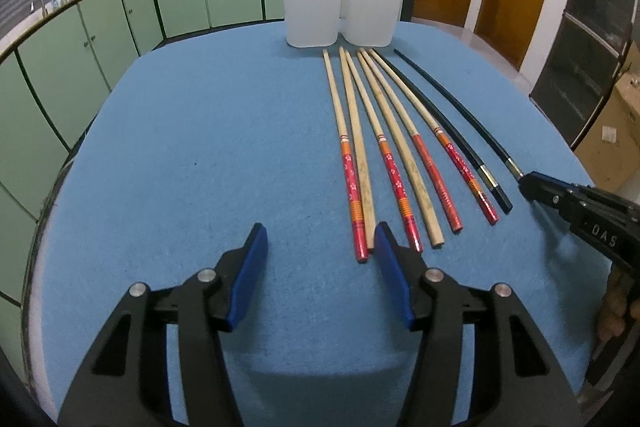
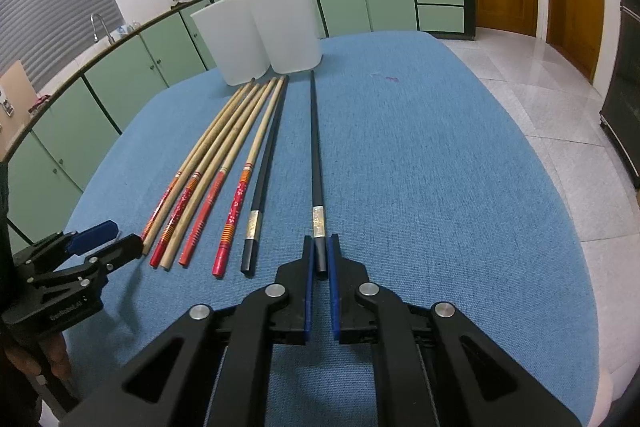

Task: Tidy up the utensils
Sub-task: 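Grasp a red-tipped wooden chopstick with the left tool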

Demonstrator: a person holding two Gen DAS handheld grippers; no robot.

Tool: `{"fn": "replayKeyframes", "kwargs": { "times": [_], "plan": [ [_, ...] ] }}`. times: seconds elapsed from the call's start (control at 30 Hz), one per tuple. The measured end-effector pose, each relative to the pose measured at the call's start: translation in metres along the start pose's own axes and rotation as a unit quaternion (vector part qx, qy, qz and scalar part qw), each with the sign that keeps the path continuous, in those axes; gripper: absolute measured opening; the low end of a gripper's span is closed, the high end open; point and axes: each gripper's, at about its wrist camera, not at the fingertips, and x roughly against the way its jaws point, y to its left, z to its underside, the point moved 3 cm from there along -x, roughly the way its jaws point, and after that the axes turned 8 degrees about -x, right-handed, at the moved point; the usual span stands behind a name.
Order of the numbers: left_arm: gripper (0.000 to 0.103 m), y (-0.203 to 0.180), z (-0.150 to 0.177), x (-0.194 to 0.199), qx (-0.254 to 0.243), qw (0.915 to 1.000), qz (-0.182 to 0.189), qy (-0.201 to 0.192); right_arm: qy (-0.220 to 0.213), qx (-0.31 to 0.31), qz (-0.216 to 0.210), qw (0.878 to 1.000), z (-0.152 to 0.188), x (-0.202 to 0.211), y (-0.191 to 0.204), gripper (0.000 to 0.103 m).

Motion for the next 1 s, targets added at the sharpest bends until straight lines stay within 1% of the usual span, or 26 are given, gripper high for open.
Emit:
{"fn": "replayKeyframes", "kwargs": {
  "times": [0.1,0.17,0.2,0.3,0.37,0.47,0.63,0.7,0.8,1.0],
  "plan": [
    [0.053,0.007,0.000,0.001,0.010,0.9999,-0.011,-0.003,0.000,0.000,0.000,1.000,0.000,0.000,0.000,0.007],
    [0.053,0.016,0.001,-0.003,0.018,0.9996,-0.021,0.003,0.000,0.000,0.000,1.000,0.000,0.000,0.000,0.007],
    [0.053,0.019,0.001,-0.003,0.023,0.9996,-0.019,0.004,0.000,0.000,0.001,1.000,0.000,0.000,0.000,0.007],
    [0.053,0.023,-0.002,-0.006,0.033,0.9991,-0.028,0.004,0.000,0.001,0.002,1.000,0.000,0.000,0.000,0.007],
    [0.052,0.022,-0.003,-0.006,0.037,0.9990,-0.023,0.002,0.000,0.001,0.002,1.000,0.000,0.000,0.000,0.007],
    [0.051,0.016,-0.003,-0.006,0.028,0.9995,-0.016,0.002,0.000,0.001,0.002,1.000,0.000,0.000,0.000,0.007],
    [0.044,0.010,-0.002,-0.008,0.023,0.9997,-0.011,0.005,0.001,0.002,0.002,1.000,0.000,-0.001,0.001,0.007],
    [0.037,0.008,-0.002,-0.009,0.025,0.9997,-0.007,0.003,0.001,0.002,0.002,1.000,0.000,-0.001,0.001,0.007],
    [0.030,0.005,-0.003,-0.010,0.028,0.9996,-0.002,0.000,0.001,0.002,0.002,1.000,0.000,-0.001,0.001,0.007],
    [0.029,0.005,-0.003,-0.010,0.036,0.9994,0.000,-0.002,0.001,0.000,-0.008,1.000,0.001,0.000,0.000,0.010]
  ]
}}
